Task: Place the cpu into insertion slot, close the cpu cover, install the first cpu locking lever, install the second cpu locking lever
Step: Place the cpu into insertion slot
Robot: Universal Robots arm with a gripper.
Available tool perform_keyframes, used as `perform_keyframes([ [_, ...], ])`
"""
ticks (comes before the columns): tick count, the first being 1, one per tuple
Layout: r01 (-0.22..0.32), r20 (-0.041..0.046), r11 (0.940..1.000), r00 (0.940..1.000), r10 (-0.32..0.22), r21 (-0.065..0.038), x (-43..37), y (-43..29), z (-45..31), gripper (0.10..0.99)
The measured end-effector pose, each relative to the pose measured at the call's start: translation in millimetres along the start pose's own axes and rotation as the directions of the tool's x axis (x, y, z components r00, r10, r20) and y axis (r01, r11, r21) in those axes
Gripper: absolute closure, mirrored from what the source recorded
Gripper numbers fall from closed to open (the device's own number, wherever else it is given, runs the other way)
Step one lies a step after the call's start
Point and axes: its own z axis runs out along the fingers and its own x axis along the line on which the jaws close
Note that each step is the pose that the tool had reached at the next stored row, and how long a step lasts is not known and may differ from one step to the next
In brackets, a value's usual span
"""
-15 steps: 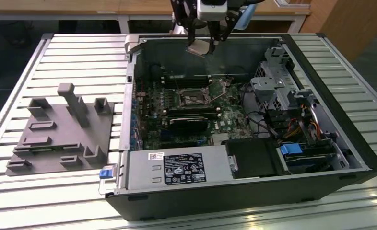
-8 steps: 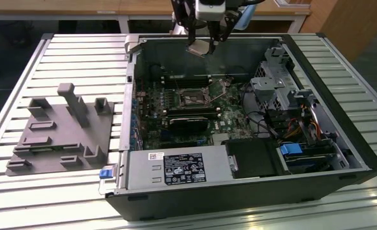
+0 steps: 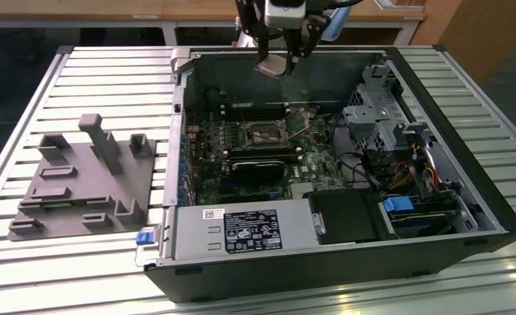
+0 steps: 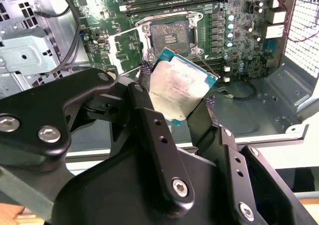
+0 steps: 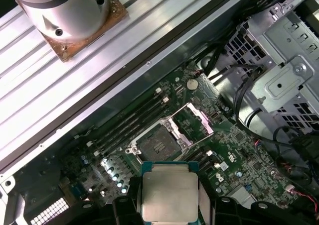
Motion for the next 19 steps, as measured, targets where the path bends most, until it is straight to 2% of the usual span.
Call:
perform_keyframes([
  [11,-0.051,0.0046,0.9987,0.9987,0.051,-0.001,0.0,0.0,0.2,0.545],
  [19,-0.102,0.0090,0.9948,0.9948,0.102,-0.002,0.0,0.0,0.5,0.545],
])
